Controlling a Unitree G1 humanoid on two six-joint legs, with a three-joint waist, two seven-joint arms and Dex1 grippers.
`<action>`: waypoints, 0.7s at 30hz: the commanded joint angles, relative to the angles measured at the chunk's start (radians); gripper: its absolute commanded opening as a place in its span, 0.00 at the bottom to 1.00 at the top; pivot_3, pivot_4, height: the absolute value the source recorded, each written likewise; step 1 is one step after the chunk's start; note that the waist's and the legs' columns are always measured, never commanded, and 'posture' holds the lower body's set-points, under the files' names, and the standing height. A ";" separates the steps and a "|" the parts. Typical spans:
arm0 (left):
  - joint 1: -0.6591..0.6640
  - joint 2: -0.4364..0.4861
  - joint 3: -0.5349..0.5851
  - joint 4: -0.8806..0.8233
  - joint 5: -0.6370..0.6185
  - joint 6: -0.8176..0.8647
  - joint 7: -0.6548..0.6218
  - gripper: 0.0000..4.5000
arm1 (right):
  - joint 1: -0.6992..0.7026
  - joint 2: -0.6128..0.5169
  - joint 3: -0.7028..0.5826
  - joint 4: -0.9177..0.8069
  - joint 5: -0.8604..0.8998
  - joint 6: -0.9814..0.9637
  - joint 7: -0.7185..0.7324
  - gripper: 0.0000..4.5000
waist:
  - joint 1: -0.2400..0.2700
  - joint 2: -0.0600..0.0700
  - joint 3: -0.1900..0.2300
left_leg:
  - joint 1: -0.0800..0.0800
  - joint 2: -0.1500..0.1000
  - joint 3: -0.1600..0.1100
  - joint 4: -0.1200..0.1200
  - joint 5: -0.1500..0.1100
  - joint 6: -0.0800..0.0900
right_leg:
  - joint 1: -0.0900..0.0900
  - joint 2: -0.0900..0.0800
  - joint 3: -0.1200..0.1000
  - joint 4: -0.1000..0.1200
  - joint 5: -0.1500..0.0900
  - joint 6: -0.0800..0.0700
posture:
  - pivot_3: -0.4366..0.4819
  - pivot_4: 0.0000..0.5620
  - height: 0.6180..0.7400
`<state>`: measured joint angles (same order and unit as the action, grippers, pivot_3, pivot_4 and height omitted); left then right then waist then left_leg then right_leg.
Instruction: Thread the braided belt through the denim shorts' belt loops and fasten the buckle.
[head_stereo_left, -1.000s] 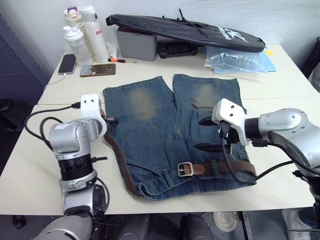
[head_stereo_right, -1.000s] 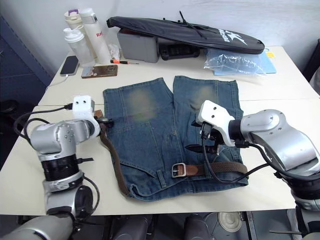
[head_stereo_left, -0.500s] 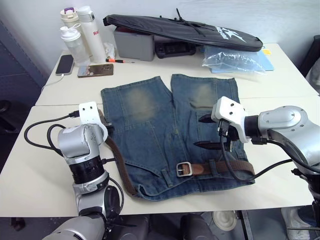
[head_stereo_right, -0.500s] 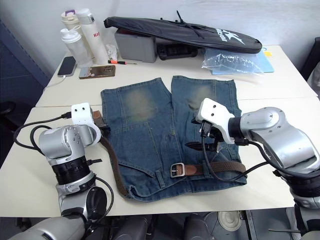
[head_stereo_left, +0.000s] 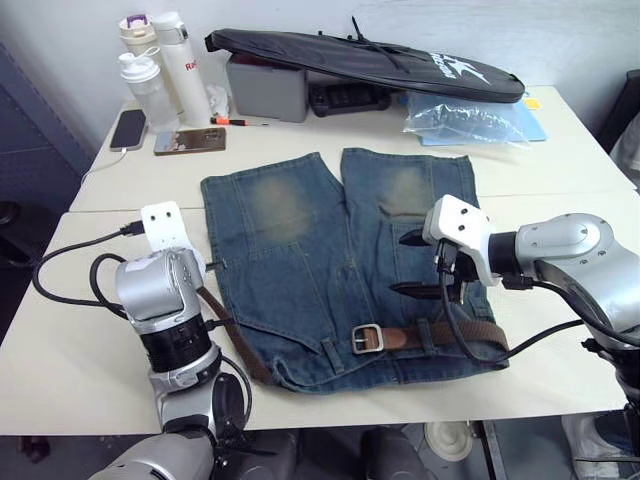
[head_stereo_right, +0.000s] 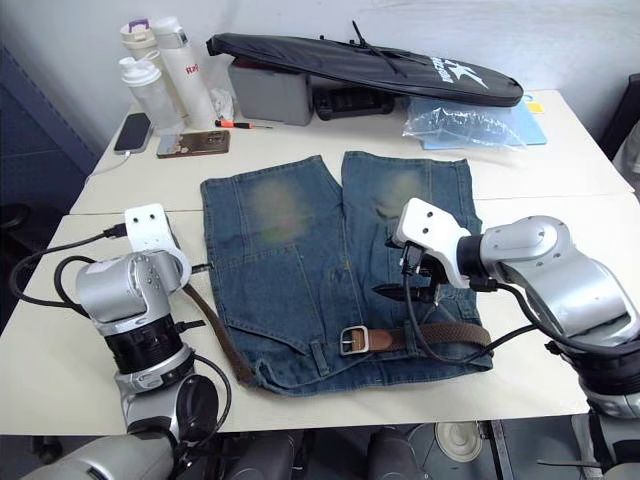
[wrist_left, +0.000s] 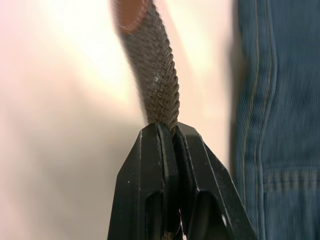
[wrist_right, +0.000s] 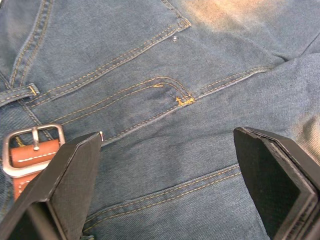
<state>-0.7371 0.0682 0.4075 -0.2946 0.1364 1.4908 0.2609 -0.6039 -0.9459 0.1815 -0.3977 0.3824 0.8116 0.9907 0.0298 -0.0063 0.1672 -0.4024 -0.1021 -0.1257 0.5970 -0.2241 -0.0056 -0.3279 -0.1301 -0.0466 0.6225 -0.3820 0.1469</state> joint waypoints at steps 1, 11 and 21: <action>0.018 0.140 -0.219 -0.111 -0.084 -0.243 -0.215 0.01 | -0.011 0.003 -0.014 -0.009 -0.011 -0.022 0.003 1.00 | 0.000 -0.001 0.000 | 0.000 0.000 0.000 0.000 0.000 0.000 | 0.000 0.000 0.000 0.000 0.000 0.000 | 0.48 0.27 0.98; 0.132 0.402 -0.510 -0.170 -0.279 -0.612 -0.736 0.01 | -0.075 0.029 -0.003 0.069 -0.178 -0.287 -0.057 1.00 | -0.011 0.003 0.000 | 0.001 0.004 0.003 -0.001 -0.001 -0.001 | 0.000 0.002 0.000 -0.002 0.002 -0.004 | 0.48 0.27 0.98; 0.153 0.551 -0.601 -0.058 -0.287 -0.958 -1.026 0.01 | -0.060 0.063 0.073 0.200 -0.445 -0.704 -0.093 1.00 | -0.009 0.007 0.000 | 0.002 0.008 0.003 -0.002 -0.001 -0.001 | -0.001 0.005 0.000 -0.002 0.002 -0.006 | 0.48 0.27 0.98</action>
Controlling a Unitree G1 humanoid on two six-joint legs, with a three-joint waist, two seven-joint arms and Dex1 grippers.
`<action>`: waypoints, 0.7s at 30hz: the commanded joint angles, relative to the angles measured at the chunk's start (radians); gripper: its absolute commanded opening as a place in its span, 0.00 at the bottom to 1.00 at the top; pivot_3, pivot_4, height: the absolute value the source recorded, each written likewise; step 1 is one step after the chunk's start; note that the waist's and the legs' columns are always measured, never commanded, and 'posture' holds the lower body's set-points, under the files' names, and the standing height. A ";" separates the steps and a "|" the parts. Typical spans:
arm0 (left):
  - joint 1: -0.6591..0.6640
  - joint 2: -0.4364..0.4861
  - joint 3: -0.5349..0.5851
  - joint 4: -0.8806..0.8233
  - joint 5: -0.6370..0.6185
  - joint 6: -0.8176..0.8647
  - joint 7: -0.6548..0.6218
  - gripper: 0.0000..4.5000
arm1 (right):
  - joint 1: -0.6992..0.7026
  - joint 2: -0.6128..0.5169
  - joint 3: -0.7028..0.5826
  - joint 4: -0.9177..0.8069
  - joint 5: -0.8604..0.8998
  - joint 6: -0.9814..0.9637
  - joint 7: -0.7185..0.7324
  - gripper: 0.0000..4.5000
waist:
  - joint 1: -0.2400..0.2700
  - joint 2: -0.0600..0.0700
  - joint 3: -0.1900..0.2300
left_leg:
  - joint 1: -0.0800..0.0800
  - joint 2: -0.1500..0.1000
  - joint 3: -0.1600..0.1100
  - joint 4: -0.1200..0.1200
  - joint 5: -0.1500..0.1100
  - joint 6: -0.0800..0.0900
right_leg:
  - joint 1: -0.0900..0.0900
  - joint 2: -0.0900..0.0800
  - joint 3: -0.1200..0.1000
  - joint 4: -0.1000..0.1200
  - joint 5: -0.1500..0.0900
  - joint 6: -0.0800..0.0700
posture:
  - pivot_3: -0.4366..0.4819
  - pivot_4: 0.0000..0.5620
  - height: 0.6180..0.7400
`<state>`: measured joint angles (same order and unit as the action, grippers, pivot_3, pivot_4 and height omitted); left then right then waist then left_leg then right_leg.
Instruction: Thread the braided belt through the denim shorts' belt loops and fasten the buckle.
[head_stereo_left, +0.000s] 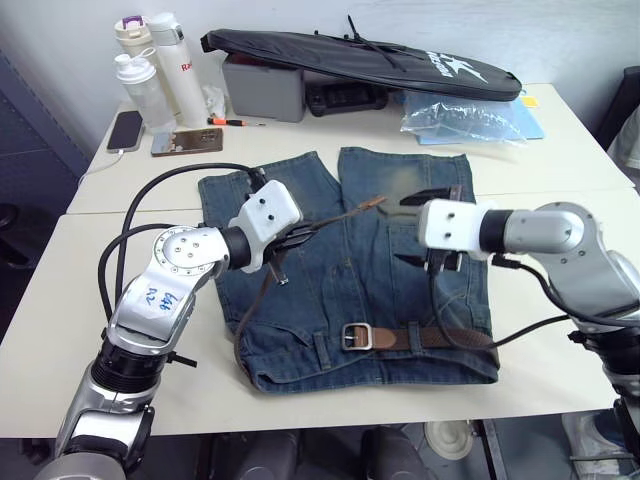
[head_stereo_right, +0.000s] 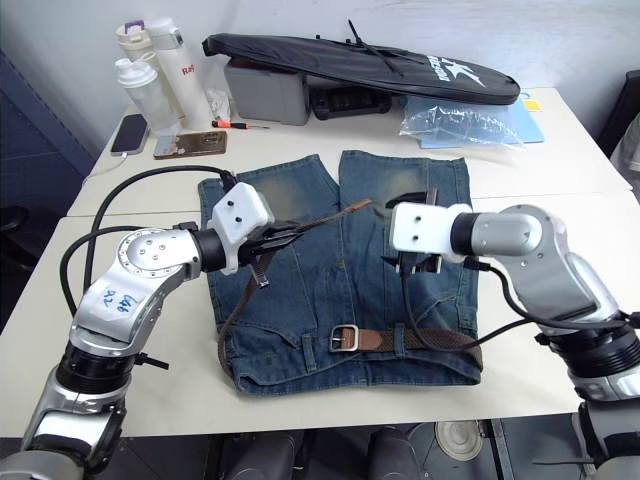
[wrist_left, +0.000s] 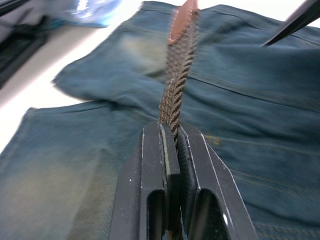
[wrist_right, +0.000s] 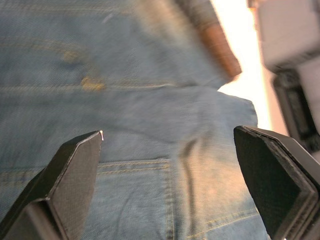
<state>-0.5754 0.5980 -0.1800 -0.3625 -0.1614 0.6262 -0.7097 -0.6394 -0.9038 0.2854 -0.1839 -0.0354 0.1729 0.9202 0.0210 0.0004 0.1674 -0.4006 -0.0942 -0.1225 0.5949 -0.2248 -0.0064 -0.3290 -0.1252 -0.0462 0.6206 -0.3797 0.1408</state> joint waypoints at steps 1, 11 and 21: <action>-0.018 0.021 -0.012 0.026 0.011 -0.107 -0.062 0.01 | -0.023 0.030 -0.035 -0.019 -0.026 -0.069 -0.022 1.00 | 0.000 0.000 0.000 | 0.000 0.000 -0.001 0.000 0.000 0.000 | 0.000 0.000 0.000 0.000 0.000 0.000 | 0.48 0.27 0.98; -0.055 0.003 -0.017 0.114 0.033 -0.195 -0.093 0.01 | -0.007 0.070 -0.062 -0.055 -0.015 -0.080 -0.003 1.00 | 0.000 0.001 0.000 | 0.000 0.001 -0.004 0.000 0.000 0.000 | 0.000 0.001 0.000 0.000 0.000 -0.001 | 0.48 0.27 0.98; -0.030 -0.025 0.025 0.067 0.004 -0.126 -0.068 0.00 | 0.002 0.127 -0.038 -0.034 -0.044 -0.075 0.001 0.15 | -0.001 0.001 0.000 | 0.000 0.001 -0.004 0.000 0.000 0.000 | 0.000 0.002 0.001 0.004 0.001 -0.001 | 0.48 0.27 0.98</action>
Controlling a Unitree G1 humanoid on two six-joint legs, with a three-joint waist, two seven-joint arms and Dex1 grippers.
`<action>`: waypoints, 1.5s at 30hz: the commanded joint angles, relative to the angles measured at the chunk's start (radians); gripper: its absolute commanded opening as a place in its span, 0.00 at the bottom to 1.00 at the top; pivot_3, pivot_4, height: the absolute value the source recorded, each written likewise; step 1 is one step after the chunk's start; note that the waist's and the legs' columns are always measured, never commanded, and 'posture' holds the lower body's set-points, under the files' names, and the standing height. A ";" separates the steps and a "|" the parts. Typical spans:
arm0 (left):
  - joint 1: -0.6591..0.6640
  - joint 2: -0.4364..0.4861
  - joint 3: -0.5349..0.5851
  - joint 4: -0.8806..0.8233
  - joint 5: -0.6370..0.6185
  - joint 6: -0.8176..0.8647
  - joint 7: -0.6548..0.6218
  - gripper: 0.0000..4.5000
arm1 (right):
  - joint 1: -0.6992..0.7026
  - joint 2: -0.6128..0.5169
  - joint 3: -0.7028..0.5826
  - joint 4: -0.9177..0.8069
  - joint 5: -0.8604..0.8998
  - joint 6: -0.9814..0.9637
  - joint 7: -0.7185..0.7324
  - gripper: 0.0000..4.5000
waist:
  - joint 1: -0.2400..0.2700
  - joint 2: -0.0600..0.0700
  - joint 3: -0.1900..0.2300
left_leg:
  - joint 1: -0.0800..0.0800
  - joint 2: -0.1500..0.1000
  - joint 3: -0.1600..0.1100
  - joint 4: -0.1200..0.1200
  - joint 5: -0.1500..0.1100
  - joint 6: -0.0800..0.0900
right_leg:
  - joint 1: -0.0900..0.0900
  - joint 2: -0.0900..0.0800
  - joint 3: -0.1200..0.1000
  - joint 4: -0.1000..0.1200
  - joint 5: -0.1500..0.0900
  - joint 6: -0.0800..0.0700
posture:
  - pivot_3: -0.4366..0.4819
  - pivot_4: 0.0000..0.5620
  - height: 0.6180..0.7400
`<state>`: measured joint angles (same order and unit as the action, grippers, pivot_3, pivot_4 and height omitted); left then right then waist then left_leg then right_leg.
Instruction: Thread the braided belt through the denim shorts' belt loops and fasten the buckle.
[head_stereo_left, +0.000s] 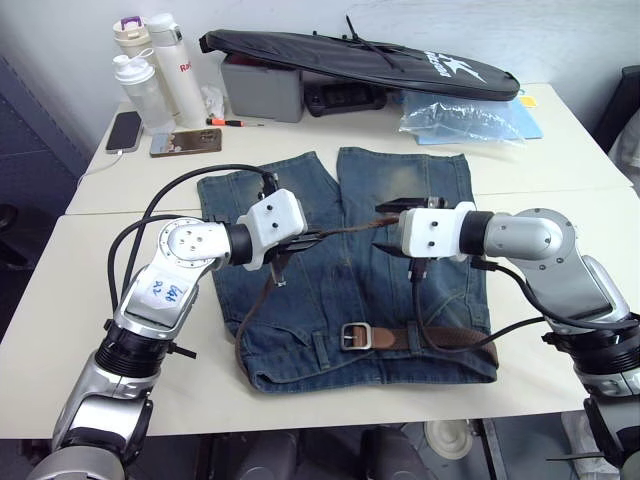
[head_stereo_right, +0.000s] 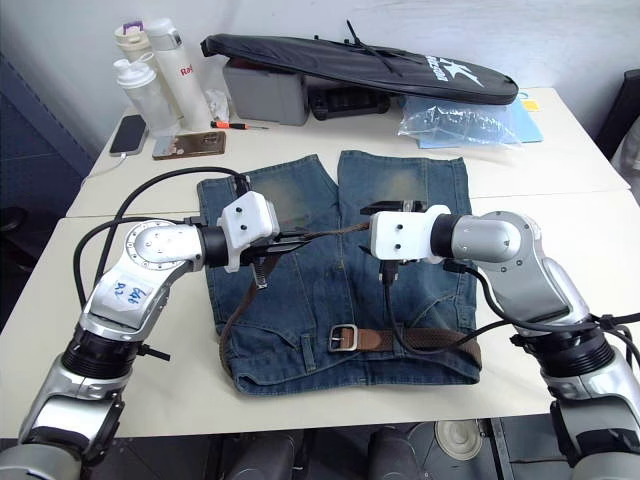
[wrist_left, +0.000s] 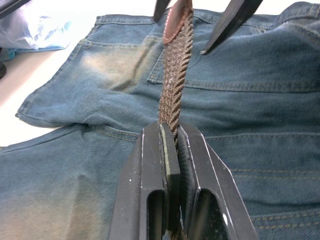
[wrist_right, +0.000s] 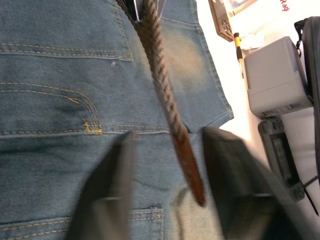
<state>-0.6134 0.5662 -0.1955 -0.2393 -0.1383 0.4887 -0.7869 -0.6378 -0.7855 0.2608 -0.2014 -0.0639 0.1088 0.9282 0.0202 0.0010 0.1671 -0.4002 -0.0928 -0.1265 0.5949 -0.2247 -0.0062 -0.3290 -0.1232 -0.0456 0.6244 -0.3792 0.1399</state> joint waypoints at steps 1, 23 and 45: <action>0.016 0.011 0.049 -0.065 -0.021 0.024 0.013 0.00 | 0.000 0.016 -0.016 -0.013 -0.014 -0.010 -0.009 0.04 | -0.001 0.000 0.000 | 0.000 0.000 0.000 0.000 0.000 0.000 | 0.000 0.000 0.000 0.000 0.000 0.000 | 0.48 0.27 0.98; -0.182 -0.348 0.913 0.046 -1.291 1.126 0.936 1.00 | -0.065 0.152 0.055 0.119 -0.128 -0.051 -0.044 0.00 | -0.018 -0.002 0.001 | 0.006 0.004 -0.004 0.002 -0.001 -0.003 | 0.005 0.005 0.003 0.003 0.000 0.000 | 0.48 0.27 0.98; 0.120 -0.729 0.502 -0.215 -1.834 0.154 2.373 1.00 | -0.016 0.148 0.019 0.022 -0.118 -0.066 -0.021 0.00 | 0.007 -0.006 0.002 | 0.013 0.007 0.016 0.008 -0.004 -0.003 | 0.005 0.010 0.030 -0.002 0.002 0.000 | 0.48 0.27 0.98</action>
<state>-0.4737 -0.1508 0.2900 -0.4168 -1.9604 0.6601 1.5495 -0.6489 -0.6289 0.3130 -0.1236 -0.2037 0.0484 0.9033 0.0268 -0.0047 0.1688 -0.3868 -0.0852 -0.1109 0.6031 -0.2288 -0.0094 -0.3244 -0.1126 -0.0156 0.6221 -0.3774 0.1399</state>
